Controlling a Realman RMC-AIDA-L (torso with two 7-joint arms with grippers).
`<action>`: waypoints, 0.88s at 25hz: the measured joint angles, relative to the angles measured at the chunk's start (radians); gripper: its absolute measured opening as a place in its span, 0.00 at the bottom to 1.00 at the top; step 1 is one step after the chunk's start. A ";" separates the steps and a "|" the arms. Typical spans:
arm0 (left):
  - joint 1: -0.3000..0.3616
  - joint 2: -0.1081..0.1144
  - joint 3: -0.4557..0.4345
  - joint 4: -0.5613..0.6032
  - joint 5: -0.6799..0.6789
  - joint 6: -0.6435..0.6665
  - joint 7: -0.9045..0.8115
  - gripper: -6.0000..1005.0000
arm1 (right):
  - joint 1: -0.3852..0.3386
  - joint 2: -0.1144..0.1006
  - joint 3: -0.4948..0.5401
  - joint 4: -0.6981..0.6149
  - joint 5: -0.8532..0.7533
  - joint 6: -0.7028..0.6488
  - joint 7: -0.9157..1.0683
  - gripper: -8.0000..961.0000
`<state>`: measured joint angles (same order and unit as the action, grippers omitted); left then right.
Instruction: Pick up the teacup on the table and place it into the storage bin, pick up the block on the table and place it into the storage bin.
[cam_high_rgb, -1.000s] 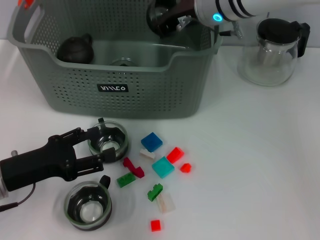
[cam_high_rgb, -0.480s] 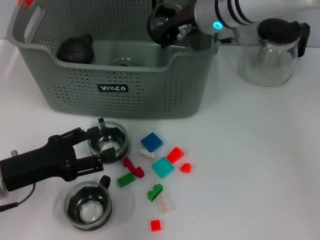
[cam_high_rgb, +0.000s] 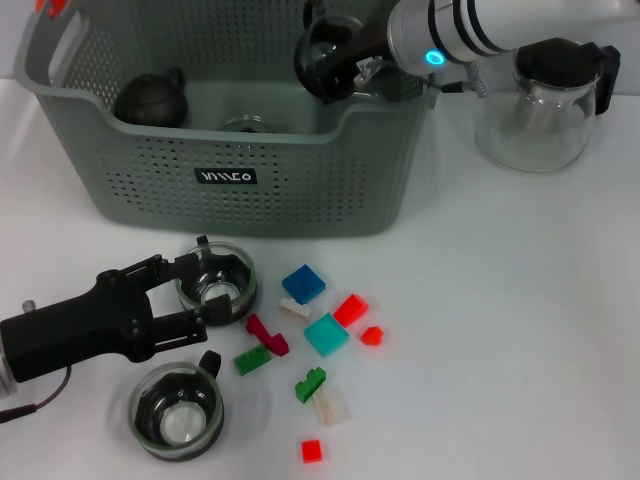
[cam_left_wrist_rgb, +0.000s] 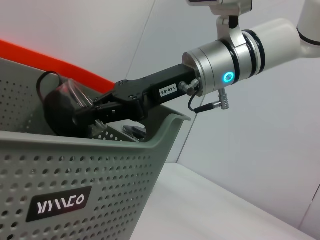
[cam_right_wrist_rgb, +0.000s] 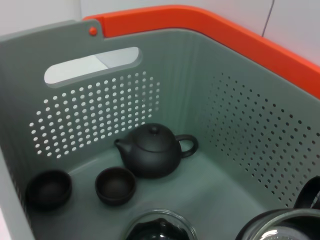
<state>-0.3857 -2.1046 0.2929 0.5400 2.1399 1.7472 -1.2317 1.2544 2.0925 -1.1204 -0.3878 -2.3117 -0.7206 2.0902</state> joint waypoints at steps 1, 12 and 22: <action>-0.001 0.000 0.000 0.000 0.000 0.000 0.000 0.86 | 0.001 -0.001 -0.006 -0.001 -0.003 0.000 0.011 0.14; -0.007 0.000 0.000 0.000 0.000 0.000 -0.004 0.85 | -0.045 -0.008 0.010 -0.119 0.014 -0.032 0.055 0.22; -0.008 0.001 -0.008 0.000 0.000 -0.001 -0.007 0.84 | -0.388 -0.022 0.120 -0.356 0.697 -0.383 -0.366 0.62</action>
<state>-0.3934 -2.1034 0.2850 0.5400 2.1398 1.7459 -1.2392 0.8668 2.0703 -1.0005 -0.7441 -1.6150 -1.1037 1.7239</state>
